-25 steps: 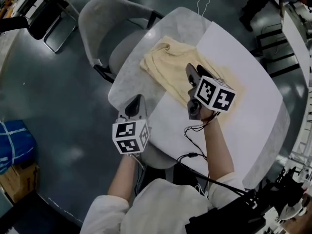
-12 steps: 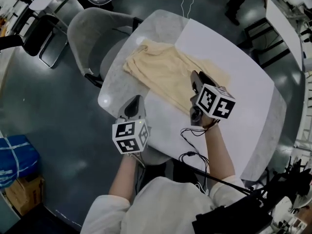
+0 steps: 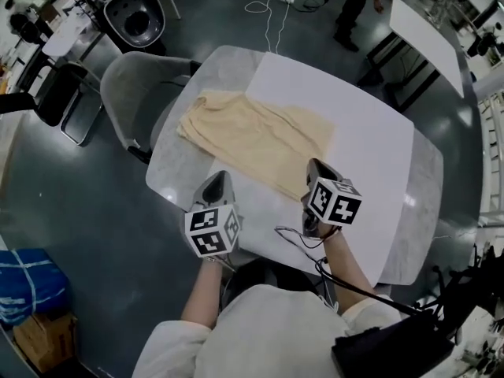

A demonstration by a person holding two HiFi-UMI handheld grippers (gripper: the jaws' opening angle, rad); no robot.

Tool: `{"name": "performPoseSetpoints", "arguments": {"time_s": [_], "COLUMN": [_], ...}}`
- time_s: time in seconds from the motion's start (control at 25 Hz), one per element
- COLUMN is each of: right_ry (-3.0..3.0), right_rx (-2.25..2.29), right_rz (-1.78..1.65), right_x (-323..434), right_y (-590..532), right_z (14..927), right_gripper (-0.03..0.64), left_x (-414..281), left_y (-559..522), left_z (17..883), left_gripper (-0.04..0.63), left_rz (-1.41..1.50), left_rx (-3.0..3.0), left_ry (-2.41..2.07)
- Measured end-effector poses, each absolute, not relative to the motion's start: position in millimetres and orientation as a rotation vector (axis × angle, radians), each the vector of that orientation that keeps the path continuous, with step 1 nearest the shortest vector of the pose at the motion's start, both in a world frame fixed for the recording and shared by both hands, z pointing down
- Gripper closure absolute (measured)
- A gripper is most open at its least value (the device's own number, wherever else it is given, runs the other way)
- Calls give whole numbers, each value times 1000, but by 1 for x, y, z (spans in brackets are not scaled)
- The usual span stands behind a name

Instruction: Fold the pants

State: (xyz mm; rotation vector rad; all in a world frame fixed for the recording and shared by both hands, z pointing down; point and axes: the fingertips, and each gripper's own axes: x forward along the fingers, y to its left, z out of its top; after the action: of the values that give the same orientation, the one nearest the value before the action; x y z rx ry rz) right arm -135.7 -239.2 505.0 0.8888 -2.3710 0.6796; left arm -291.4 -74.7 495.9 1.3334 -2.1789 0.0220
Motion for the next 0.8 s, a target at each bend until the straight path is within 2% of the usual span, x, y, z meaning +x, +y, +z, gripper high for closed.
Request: {"name": "performPoseSetpoints", "arguments": {"time_s": [0.44,0.64,0.72,0.8], "right_ry": [-2328,-2302,-2290,-2275], "right_rx": [975,961,949,940], "right_rz": [742,759,769,777], "right_x": [-65,-65,-70,-76], "right_y": [-250,-262,-266,-271], "right_z": [516,534,543,554], "right_gripper": [623,620,587,581], "left_x": [-241,-242,-247,-254], "left_y": [-94,-104,-106,-107], "left_z": [501,512,518,524], "left_gripper": [586,586,586,586], "left_rz": [71,82,89,96], "left_rx": [1352,1342,1334,1320], "left_ry": [-2159,-2161,-2161,-2163]}}
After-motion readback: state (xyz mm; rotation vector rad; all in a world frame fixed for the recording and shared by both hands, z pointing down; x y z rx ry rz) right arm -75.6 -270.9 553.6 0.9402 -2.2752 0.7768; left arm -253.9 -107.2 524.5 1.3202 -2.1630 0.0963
